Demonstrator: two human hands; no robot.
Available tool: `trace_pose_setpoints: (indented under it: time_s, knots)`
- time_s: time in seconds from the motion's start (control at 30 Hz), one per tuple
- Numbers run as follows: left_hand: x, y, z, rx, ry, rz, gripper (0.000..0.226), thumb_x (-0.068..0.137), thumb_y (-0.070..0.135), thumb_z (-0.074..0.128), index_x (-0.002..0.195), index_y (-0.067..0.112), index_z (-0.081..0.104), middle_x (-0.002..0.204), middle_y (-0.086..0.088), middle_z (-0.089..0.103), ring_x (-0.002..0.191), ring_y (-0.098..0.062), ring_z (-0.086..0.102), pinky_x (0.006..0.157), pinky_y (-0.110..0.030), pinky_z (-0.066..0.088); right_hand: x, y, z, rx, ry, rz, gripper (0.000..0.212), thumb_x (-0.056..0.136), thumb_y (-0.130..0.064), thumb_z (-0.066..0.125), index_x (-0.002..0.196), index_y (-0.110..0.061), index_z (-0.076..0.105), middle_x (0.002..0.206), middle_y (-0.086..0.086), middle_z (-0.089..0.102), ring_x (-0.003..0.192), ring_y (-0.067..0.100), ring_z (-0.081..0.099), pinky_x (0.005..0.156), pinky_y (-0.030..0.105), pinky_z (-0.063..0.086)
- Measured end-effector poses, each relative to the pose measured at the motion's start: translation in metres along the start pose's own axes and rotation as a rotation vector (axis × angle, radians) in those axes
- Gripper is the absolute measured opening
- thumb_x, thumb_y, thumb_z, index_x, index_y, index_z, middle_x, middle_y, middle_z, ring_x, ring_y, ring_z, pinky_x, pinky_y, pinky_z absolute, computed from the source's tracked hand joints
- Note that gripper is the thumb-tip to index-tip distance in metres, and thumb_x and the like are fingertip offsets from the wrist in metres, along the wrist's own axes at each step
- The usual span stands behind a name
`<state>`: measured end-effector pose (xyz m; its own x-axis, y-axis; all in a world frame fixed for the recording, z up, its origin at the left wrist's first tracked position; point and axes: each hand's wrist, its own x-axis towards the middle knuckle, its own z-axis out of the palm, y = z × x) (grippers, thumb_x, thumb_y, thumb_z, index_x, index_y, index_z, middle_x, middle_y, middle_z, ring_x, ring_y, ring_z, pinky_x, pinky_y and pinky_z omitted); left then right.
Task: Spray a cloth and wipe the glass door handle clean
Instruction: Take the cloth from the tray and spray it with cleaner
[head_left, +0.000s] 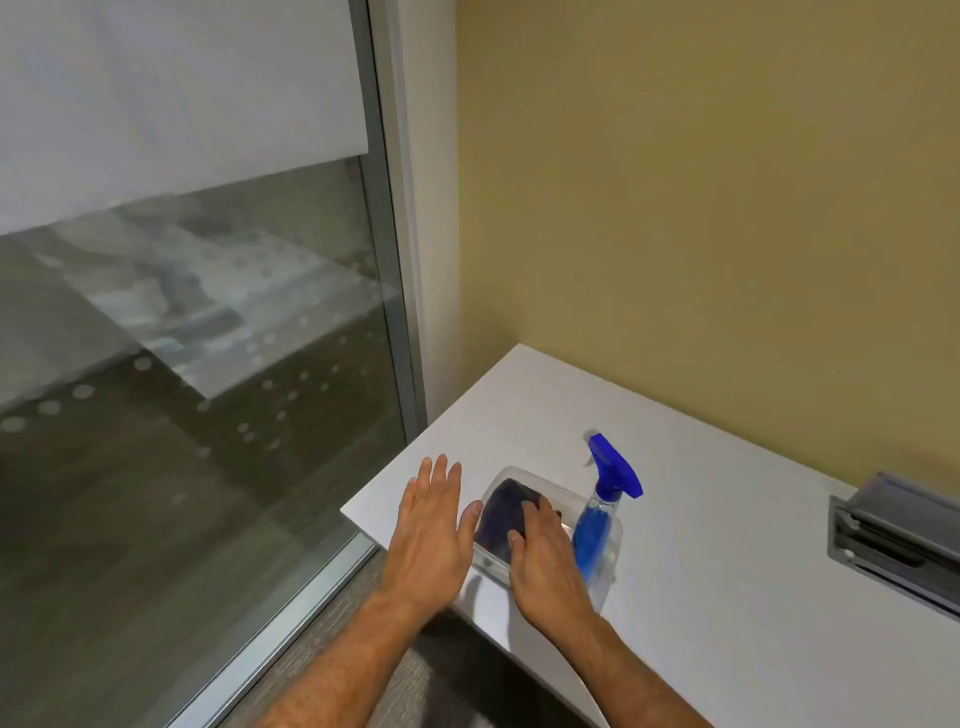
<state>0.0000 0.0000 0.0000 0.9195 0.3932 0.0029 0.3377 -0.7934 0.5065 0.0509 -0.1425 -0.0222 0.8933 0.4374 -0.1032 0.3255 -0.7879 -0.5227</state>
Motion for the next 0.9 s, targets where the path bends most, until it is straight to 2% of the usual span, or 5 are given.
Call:
trace_pose_setpoints:
  time_s: [0.3,0.4,0.67,0.8,0.9]
  knots:
    - [0.006,-0.053,0.052,-0.065,-0.049,0.028,0.061,0.108,0.055,0.025,0.164,0.031,0.021,0.175,0.009,0.008,0.148,0.002,-0.014,0.12,-0.029,-0.012,0.034,0.012,0.031,0.155,-0.036,0.384,0.064,0.101,-0.036,0.047,0.15,-0.002,0.022,0.151,0.022,0.038,0.136,0.039,0.044,0.109,0.046,0.044]
    - [0.002,-0.061,0.061,-0.065,-0.064,0.022,0.062,0.107,0.057,0.022,0.164,0.032,0.02,0.173,0.015,0.007,0.147,0.003,-0.015,0.12,-0.028,-0.011,0.041,0.014,0.042,0.1,-0.117,0.473,0.075,0.103,-0.046,0.039,0.157,-0.008,0.004,0.161,0.016,0.032,0.145,0.035,0.037,0.114,0.042,0.042]
    - [0.004,-0.072,0.062,-0.078,-0.097,-0.011,0.063,0.106,0.06,0.02,0.164,0.036,0.017,0.159,0.026,-0.009,0.147,0.005,-0.018,0.118,-0.028,-0.015,0.059,0.016,0.054,0.22,-0.091,0.577,0.087,0.098,-0.051,0.048,0.157,-0.008,0.0,0.157,0.017,0.038,0.141,0.039,0.042,0.113,0.045,0.044]
    - [0.001,-0.074,0.063,-0.093,-0.137,-0.03,0.063,0.105,0.061,0.02,0.164,0.039,0.014,0.157,0.029,-0.013,0.144,0.007,-0.022,0.116,-0.028,-0.019,0.064,0.02,0.056,0.3,-0.055,0.614,0.083,0.095,-0.045,0.059,0.154,-0.008,0.014,0.147,0.018,0.049,0.133,0.038,0.051,0.107,0.045,0.049]
    - [0.0,-0.073,0.061,-0.104,-0.158,-0.038,0.062,0.106,0.059,0.023,0.164,0.039,0.013,0.156,0.028,-0.014,0.144,0.007,-0.022,0.116,-0.028,-0.017,0.065,0.023,0.06,0.441,0.084,0.633,0.064,0.089,-0.027,0.067,0.139,-0.007,0.034,0.122,0.016,0.059,0.107,0.033,0.06,0.094,0.046,0.052]
